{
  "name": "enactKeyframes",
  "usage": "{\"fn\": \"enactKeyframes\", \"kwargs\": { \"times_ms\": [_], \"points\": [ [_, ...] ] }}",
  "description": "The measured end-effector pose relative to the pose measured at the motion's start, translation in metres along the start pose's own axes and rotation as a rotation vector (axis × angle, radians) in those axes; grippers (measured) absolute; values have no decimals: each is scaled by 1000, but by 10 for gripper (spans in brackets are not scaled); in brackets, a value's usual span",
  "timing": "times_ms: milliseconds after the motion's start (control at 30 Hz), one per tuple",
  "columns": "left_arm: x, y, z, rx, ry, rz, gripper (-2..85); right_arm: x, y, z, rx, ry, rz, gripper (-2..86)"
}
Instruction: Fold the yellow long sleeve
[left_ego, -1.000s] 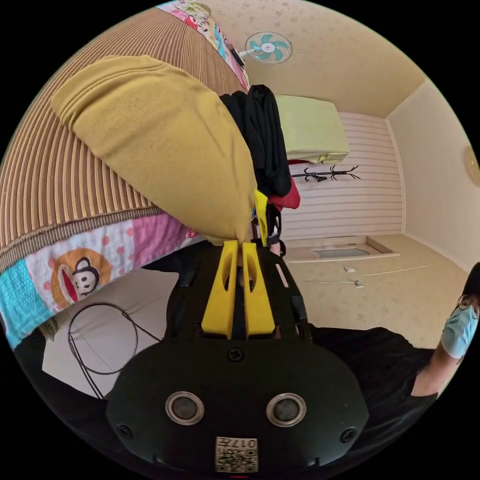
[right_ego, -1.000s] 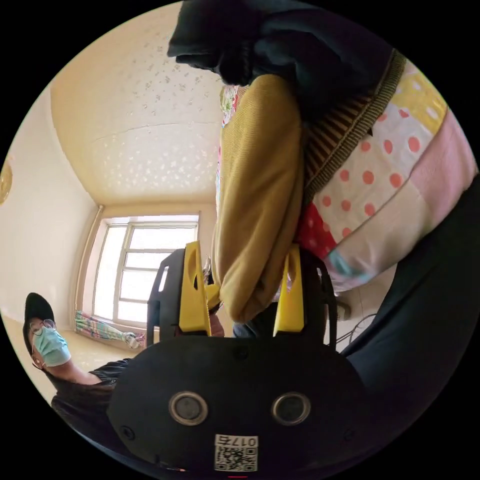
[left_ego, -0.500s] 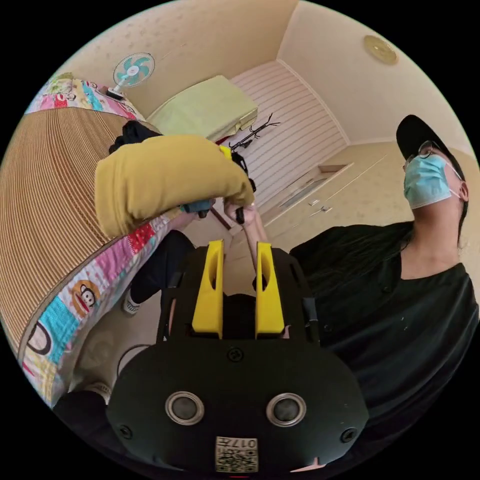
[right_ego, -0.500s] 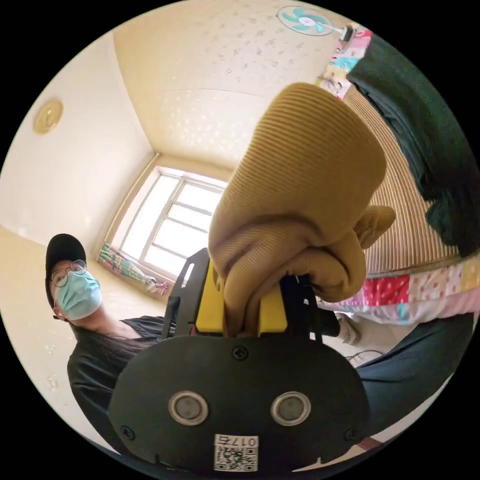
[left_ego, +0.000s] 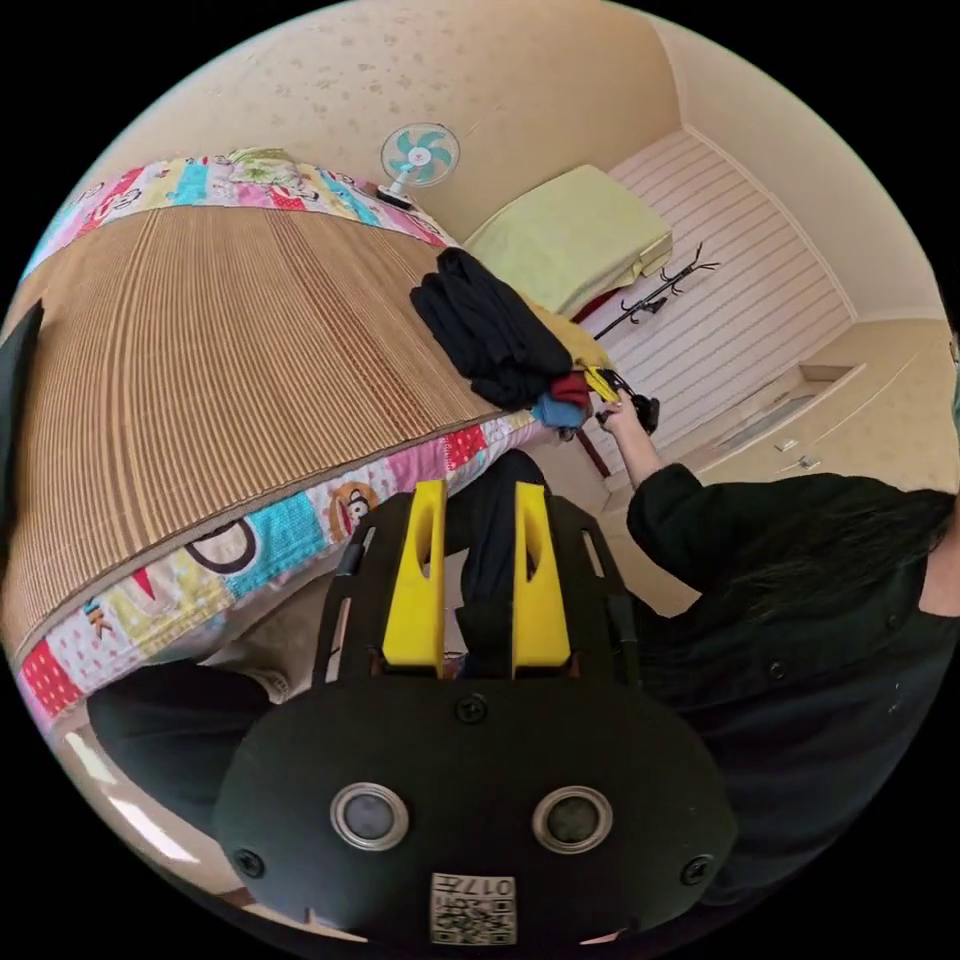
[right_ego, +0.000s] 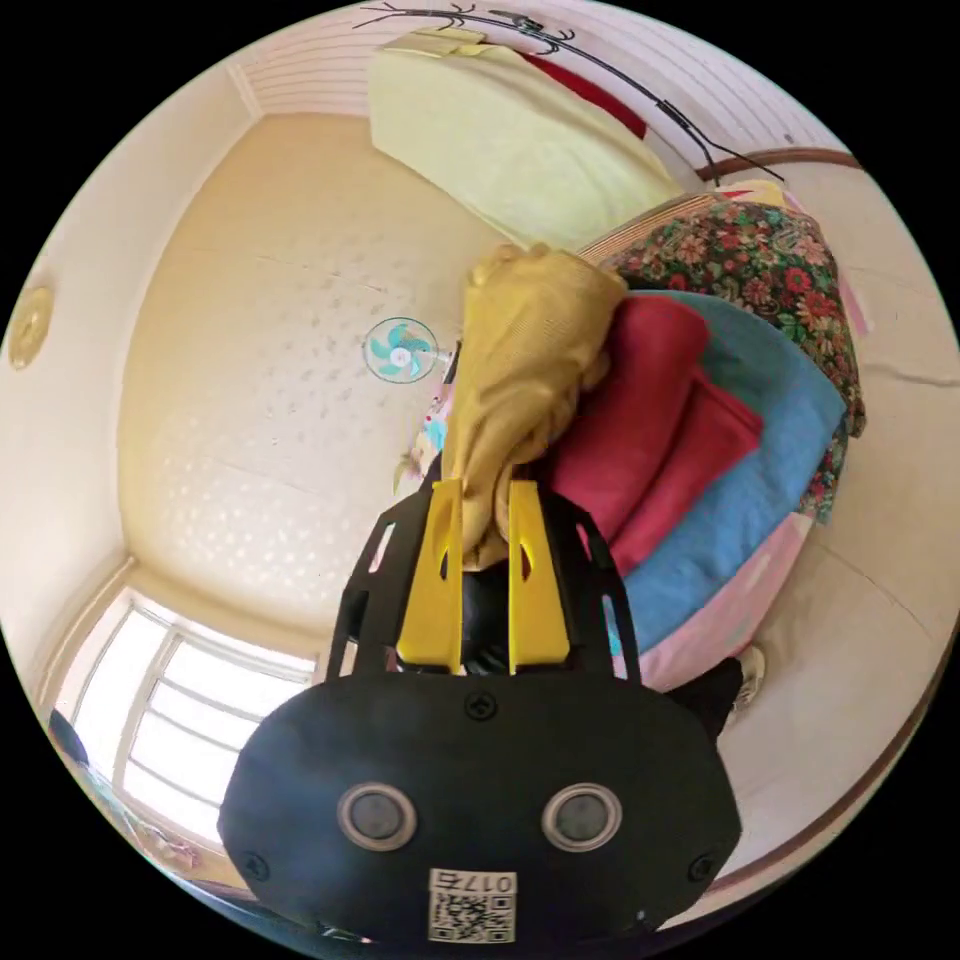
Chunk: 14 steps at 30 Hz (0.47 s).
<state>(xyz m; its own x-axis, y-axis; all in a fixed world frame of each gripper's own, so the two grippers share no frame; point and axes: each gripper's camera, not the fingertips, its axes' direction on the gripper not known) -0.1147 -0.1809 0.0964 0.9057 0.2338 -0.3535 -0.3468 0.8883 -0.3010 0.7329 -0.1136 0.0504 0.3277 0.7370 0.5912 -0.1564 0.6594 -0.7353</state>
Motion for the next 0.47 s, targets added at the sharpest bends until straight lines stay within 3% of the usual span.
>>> {"fn": "enactKeyframes", "kwargs": {
  "times_ms": [200,333,467],
  "points": [
    [-99,3,-86,120,-503,-303,110,-34,144,-17,-50,180,-318,7],
    [-155,3,-226,366,-879,-515,126,-91,201,1,-150,210,-620,4],
    [-204,-13,-341,526,-1074,-642,146,-146,238,37,-293,200,-847,3]
  ]
}}
